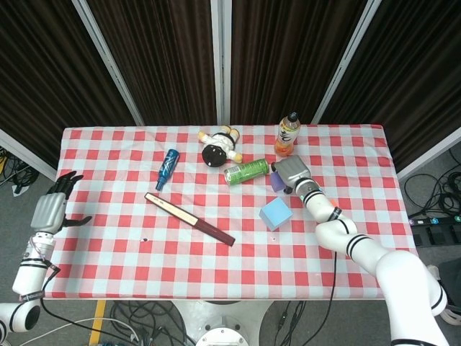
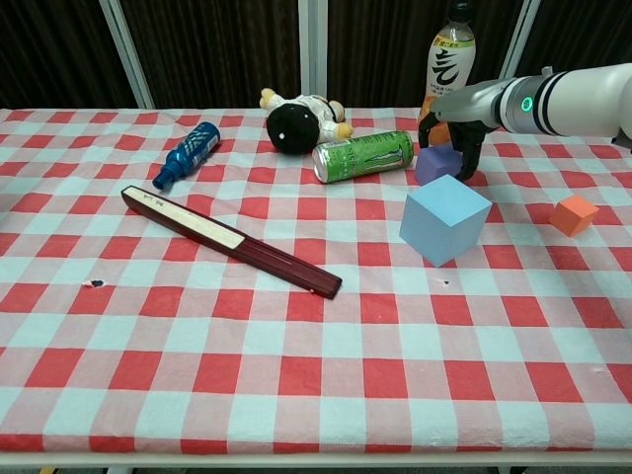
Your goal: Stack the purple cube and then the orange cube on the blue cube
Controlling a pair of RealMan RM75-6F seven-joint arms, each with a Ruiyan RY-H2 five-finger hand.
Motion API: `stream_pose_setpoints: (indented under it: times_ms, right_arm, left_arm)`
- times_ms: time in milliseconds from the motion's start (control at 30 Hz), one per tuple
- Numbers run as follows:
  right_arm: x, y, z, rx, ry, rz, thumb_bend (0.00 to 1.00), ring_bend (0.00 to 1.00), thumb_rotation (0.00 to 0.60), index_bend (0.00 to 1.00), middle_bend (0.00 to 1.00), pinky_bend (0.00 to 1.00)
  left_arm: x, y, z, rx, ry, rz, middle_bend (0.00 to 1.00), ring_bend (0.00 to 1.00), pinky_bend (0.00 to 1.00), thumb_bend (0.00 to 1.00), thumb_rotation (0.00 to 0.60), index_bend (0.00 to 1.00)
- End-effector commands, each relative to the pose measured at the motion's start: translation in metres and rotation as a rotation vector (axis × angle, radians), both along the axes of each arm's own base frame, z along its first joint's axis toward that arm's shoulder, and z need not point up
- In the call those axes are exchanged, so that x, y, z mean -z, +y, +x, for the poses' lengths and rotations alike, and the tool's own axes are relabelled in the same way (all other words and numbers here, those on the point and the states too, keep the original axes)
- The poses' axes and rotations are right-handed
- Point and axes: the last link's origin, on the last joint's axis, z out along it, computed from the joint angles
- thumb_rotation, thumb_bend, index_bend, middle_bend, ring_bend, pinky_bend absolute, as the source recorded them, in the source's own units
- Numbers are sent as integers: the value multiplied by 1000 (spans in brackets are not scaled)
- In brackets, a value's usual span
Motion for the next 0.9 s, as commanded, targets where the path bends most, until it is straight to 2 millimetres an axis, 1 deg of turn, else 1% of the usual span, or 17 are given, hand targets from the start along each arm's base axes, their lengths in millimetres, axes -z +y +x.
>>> stream_pose_setpoints:
  times_ms: [33, 233, 367, 467, 533, 700, 900]
  right_arm:
    - [1, -1, 1, -2, -5, -9, 110, 969, 600, 364, 1000, 930]
    - [3, -1, 2, -10, -13, -24, 122, 985, 600, 455, 1000, 943]
    - [3, -1, 2, -13, -13, -28, 126, 988, 600, 475, 1000, 948]
    - [-1, -2, 4, -23, -22, -35, 126, 988, 600, 482, 1000, 949]
    - [-8, -2, 7, -40, -24, -46, 126, 988, 600, 483, 1000, 949]
    - [-38, 0, 16, -111, -22, -81, 125, 988, 600, 487, 1000, 949]
    - [-74, 16, 36, -180, -19, -67, 126, 988, 600, 501, 1000, 949]
  left_arm:
    - [0, 0, 0, 0, -1, -1, 173, 81, 205, 0, 600, 179]
    - [0, 0, -1, 3, -5, -1, 172, 81, 205, 0, 600, 179]
    - [1, -1, -2, 2, -9, -4, 173, 81, 205, 0, 600, 179]
    - [0, 0, -2, 2, -16, -2, 172, 80, 205, 0, 600, 179]
    - [0, 0, -1, 4, -19, -1, 172, 81, 205, 0, 600, 179]
    - [0, 1, 1, 3, -20, -5, 172, 81, 205, 0, 600, 179]
    - [-1, 2, 4, -3, -35, -1, 172, 81, 205, 0, 600, 179]
